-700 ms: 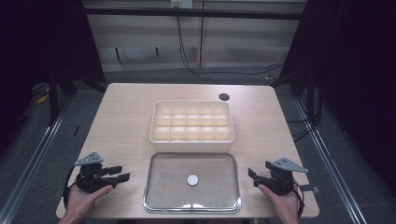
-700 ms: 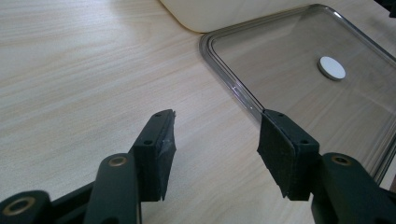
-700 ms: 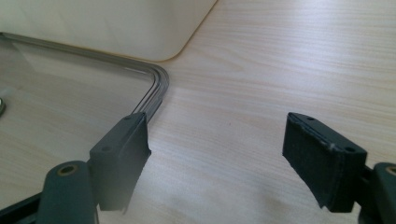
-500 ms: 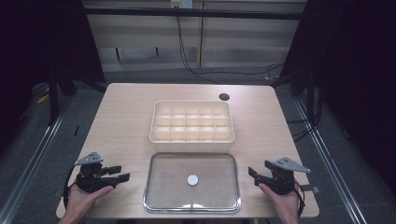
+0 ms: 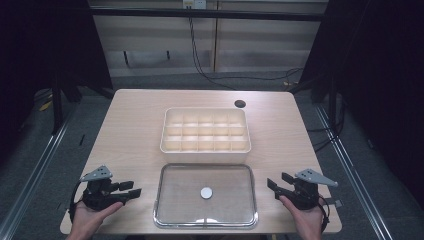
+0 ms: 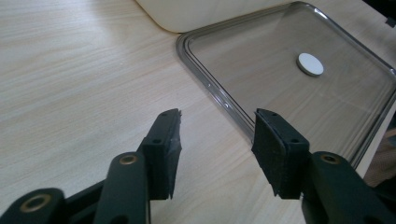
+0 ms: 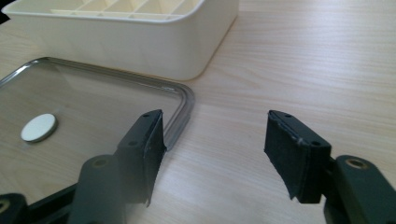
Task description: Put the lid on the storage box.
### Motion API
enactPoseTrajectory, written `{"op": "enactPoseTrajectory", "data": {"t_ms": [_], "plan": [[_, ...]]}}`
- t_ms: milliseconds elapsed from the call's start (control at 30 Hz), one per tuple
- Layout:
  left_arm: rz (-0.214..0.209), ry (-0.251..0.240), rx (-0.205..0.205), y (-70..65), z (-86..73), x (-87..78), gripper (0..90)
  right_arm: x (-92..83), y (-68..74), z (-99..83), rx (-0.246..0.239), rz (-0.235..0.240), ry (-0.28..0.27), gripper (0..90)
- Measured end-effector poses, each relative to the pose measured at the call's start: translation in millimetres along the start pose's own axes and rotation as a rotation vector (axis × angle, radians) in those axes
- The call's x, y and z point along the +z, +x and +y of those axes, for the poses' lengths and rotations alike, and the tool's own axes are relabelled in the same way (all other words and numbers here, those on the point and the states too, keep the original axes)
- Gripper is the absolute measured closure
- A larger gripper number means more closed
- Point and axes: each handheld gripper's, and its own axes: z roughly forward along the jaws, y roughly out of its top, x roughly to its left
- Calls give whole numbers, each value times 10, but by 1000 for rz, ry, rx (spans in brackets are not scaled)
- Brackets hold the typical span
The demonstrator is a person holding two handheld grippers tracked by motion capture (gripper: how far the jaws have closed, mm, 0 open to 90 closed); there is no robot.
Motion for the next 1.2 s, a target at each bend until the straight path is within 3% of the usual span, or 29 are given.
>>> {"op": "enactPoseTrajectory", "data": {"t_ms": [200, 233, 500, 633, 767, 933, 1100, 1200], "plan": [[-9, 1, 11, -18, 53, 10, 527, 29, 81, 90, -14, 48, -4, 408], [-13, -5, 15, -22, 84, 11, 527, 65, 97, 131, 4, 86, 26, 396], [1, 35, 40, -42, 203, 131, 517, 261, 135, 276, 12, 99, 124, 373], [16, 31, 48, -44, 312, 155, 514, 323, 144, 363, 7, 111, 146, 379], [16, 38, 48, -24, 441, 233, 541, 362, 152, 447, 23, 122, 133, 373], [18, 66, 58, -30, 427, 397, 551, 466, 137, 395, 54, 130, 126, 390], [2, 72, 25, 2, 351, 453, 538, 573, 135, 289, 40, 132, 165, 445], [10, 86, 31, 3, 323, 479, 529, 594, 152, 260, 35, 119, 170, 453]]}}
